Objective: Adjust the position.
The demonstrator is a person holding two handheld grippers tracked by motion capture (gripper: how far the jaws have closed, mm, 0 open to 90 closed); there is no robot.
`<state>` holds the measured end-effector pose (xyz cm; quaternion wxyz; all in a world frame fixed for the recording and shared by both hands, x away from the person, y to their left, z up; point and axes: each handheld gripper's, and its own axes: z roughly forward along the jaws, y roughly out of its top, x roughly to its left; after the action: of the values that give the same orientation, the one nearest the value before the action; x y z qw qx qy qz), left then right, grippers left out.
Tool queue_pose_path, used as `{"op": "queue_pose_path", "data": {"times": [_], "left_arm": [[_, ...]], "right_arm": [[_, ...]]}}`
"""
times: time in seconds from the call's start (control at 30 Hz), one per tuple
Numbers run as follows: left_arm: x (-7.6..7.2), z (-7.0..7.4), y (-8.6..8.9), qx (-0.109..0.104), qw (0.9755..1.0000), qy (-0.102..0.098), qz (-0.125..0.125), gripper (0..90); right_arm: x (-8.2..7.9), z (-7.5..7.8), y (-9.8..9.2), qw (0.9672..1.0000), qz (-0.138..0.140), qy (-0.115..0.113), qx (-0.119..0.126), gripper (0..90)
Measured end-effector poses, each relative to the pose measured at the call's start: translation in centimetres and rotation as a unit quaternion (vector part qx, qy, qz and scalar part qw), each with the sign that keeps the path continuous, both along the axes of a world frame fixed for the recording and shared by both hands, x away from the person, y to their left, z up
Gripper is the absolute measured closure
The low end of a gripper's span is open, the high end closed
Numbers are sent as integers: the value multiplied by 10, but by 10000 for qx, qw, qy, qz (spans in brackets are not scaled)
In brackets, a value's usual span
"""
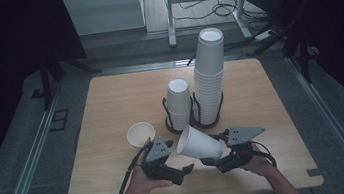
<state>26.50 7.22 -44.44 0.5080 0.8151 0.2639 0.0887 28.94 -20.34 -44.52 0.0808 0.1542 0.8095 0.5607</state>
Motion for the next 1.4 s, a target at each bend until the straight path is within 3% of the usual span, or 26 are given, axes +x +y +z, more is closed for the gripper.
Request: {"op": "queue_pose_path", "data": {"times": [0.17, 0.33, 0.4, 0.73, 1.0, 1.13, 1.37, 1.4], "left_arm": [[4, 1, 4, -510, 9983, 283, 42, 0], [8, 4, 4, -912, 9948, 455, 20, 1], [9, 5, 4, -1004, 9937, 494, 2, 1], [17, 11, -3, -1248, 9906, 554, -60, 0], [25, 16, -12, -1479, 9866, 669, -178, 0], [29, 15, -13, -1643, 9832, 763, -235, 2], [31, 12, -14, -1813, 9786, 880, -410, 76], [30, 12, -15, -1798, 9794, 834, -396, 103]], "right_arm": [[-3, -5, 0, 9988, -99, -4, 481, 221], [-4, -8, -3, 9948, -145, 23, 1009, 221], [-4, -9, -3, 9936, -164, 21, 1115, 221], [-5, -13, 0, 9923, -155, -34, 1227, 222], [-5, -16, 6, 9927, -82, -49, 1201, 222], [-4, -16, 5, 9924, -82, -57, 1226, 222], [-3, -18, 7, 9931, -92, -56, 1168, 223], [-2, -18, 7, 9933, -92, -40, 1153, 222]]}}
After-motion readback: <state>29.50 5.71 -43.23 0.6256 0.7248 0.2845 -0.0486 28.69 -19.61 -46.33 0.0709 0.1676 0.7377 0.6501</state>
